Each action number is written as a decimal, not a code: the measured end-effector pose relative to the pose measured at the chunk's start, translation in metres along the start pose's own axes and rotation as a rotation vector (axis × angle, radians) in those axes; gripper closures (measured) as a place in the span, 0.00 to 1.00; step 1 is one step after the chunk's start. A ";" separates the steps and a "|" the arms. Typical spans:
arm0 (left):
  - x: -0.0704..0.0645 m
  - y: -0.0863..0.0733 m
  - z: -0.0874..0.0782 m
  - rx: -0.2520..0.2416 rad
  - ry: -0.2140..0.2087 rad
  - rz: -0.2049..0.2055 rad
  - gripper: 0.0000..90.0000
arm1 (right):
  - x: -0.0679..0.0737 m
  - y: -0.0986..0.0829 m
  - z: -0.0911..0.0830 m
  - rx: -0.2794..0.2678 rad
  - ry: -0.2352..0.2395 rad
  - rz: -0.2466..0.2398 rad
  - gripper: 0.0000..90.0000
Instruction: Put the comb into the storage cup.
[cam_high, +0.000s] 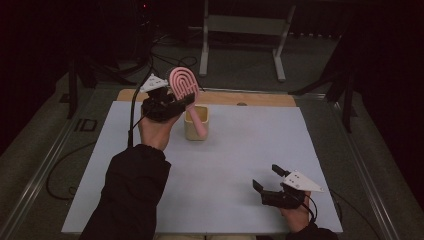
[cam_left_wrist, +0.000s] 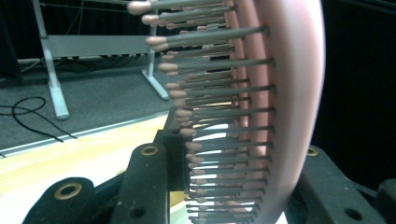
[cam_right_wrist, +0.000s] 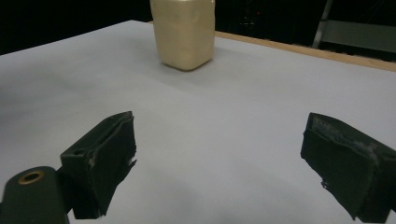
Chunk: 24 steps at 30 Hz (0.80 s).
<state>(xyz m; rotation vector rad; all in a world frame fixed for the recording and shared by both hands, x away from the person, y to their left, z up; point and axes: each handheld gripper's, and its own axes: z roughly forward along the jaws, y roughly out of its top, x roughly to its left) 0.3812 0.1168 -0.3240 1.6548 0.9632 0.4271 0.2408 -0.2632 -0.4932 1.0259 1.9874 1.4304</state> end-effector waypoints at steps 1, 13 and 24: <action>0.000 0.001 0.001 0.000 0.006 0.001 0.72 | 0.000 0.000 0.000 0.000 0.000 0.000 0.11; 0.001 0.012 0.011 0.011 0.030 0.032 0.72 | 0.000 0.000 0.001 0.006 0.001 -0.001 0.11; 0.006 0.015 0.020 0.008 0.066 0.027 0.72 | -0.001 -0.001 0.001 0.009 -0.004 0.004 0.11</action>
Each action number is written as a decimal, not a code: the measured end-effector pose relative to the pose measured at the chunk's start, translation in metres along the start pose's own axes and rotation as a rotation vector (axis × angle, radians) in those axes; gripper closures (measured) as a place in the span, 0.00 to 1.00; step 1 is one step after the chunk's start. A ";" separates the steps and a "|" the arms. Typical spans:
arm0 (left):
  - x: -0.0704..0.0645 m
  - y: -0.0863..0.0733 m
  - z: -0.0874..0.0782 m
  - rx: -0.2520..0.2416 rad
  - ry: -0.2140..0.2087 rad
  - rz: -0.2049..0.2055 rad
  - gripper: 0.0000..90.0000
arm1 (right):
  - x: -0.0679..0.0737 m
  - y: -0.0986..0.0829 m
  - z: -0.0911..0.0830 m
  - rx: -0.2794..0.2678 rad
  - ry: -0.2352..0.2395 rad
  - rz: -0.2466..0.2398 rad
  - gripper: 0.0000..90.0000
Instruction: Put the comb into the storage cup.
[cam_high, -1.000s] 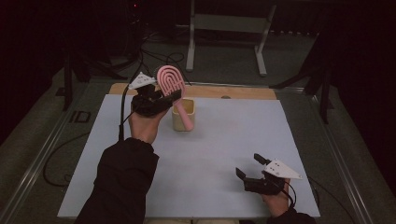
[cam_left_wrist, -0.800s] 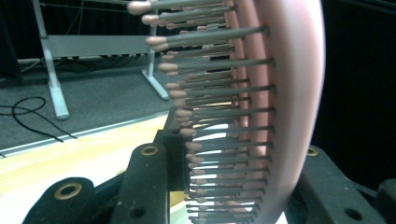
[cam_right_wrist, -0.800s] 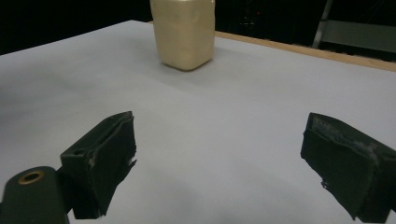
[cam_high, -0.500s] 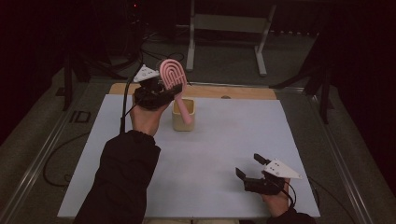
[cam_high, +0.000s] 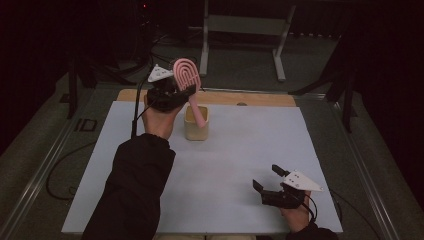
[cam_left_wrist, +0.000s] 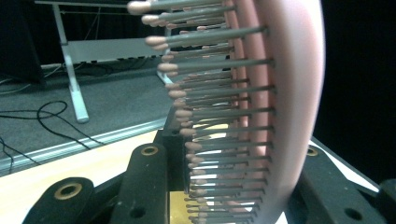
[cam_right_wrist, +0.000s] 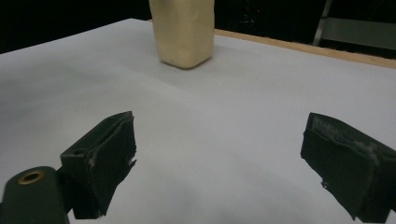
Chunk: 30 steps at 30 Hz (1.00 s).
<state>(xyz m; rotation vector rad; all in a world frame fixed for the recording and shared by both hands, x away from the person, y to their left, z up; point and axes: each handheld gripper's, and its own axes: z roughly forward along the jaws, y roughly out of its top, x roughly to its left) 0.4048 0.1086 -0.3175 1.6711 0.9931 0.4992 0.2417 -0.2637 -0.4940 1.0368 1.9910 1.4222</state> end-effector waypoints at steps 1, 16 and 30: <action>0.001 0.000 0.001 0.003 0.004 0.004 0.72 | 0.000 0.000 0.000 0.000 0.000 0.001 0.11; 0.004 0.009 0.012 -0.008 0.049 0.022 0.72 | 0.000 0.000 0.000 0.000 0.002 0.006 0.11; 0.010 0.008 0.026 0.003 0.094 0.019 0.72 | -0.001 0.001 -0.001 -0.008 0.003 0.006 0.11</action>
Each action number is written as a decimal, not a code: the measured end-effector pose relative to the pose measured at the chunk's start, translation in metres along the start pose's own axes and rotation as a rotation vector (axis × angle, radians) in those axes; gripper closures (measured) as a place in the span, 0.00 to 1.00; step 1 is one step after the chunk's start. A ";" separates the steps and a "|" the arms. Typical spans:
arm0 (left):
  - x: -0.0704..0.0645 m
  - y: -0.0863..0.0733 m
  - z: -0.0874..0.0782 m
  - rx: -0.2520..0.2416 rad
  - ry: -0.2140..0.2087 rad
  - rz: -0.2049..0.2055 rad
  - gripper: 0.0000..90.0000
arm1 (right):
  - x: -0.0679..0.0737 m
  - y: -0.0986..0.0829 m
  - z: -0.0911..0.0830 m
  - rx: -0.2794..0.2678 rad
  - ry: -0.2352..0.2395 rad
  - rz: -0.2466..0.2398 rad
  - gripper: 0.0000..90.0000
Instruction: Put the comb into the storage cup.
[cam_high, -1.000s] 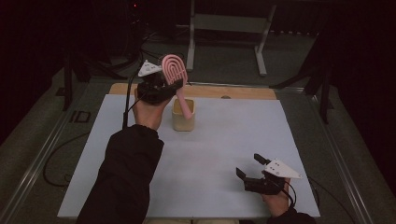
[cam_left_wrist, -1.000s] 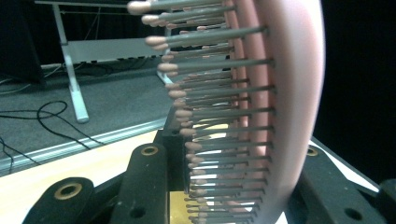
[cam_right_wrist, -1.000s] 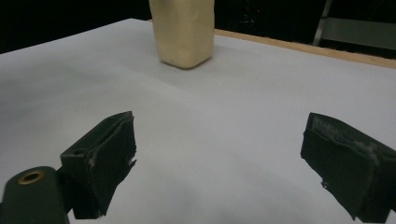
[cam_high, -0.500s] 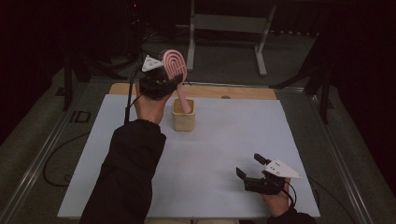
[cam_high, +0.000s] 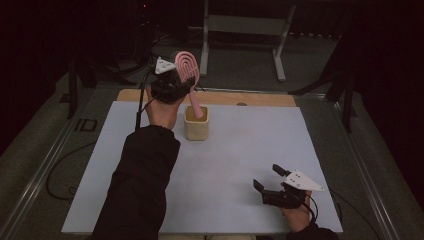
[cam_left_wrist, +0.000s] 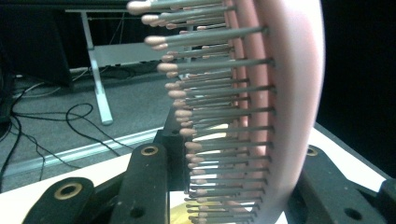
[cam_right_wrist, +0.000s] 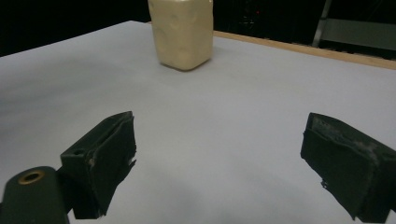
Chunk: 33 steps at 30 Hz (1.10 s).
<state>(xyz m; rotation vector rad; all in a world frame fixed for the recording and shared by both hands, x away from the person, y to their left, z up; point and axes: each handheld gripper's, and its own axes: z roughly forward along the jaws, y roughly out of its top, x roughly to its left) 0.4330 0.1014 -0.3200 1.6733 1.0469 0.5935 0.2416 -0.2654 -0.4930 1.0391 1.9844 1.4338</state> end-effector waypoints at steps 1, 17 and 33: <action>0.000 -0.001 0.002 0.003 0.003 0.001 0.72 | 0.000 0.000 0.000 0.000 0.000 0.001 0.11; -0.002 -0.009 0.017 0.012 0.008 -0.014 0.72 | -0.002 0.001 -0.003 -0.006 -0.003 0.007 0.11; -0.004 -0.016 0.025 0.027 0.014 -0.013 0.72 | -0.003 0.001 -0.003 -0.011 0.000 0.008 0.11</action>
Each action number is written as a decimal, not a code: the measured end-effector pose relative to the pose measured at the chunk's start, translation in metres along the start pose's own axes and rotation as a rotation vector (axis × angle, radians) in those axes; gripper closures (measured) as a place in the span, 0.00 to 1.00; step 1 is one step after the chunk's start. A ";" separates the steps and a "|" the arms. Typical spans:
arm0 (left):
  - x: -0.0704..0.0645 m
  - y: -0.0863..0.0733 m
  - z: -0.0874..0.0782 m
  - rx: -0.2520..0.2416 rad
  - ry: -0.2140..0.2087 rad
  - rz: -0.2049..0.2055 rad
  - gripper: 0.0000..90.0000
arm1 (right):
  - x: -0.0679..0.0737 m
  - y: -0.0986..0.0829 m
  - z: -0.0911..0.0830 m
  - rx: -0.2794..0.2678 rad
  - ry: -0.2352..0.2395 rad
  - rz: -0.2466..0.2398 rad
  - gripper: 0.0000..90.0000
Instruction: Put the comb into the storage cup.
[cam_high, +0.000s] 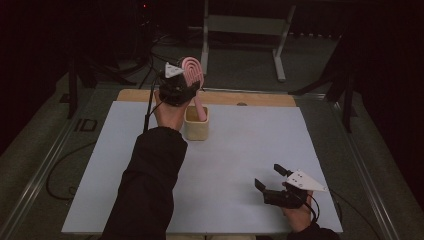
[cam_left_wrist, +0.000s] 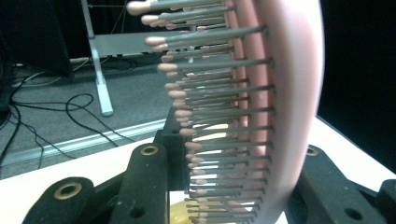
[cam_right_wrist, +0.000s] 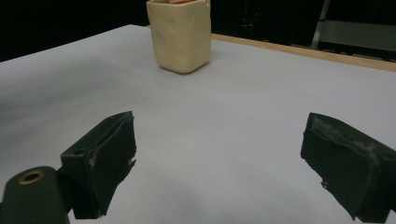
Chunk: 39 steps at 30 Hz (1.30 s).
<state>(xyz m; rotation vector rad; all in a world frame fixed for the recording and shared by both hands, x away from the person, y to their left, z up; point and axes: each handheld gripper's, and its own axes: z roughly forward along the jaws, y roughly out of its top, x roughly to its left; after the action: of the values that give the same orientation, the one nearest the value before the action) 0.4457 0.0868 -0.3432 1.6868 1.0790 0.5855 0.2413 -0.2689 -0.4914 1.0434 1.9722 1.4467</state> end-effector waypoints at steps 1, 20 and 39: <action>0.000 -0.001 0.001 0.001 -0.001 -0.002 0.72 | 0.000 0.000 0.000 0.000 0.000 0.000 0.11; 0.002 -0.011 0.007 0.017 -0.006 -0.032 0.72 | -0.001 0.000 0.000 0.000 -0.001 0.003 0.11; -0.002 -0.026 0.015 0.043 -0.004 -0.040 0.72 | -0.001 0.000 0.000 0.001 -0.002 0.003 0.11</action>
<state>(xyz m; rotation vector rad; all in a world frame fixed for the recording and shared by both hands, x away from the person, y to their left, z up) 0.4473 0.0802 -0.3723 1.6993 1.1266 0.5367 0.2416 -0.2697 -0.4916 1.0482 1.9713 1.4464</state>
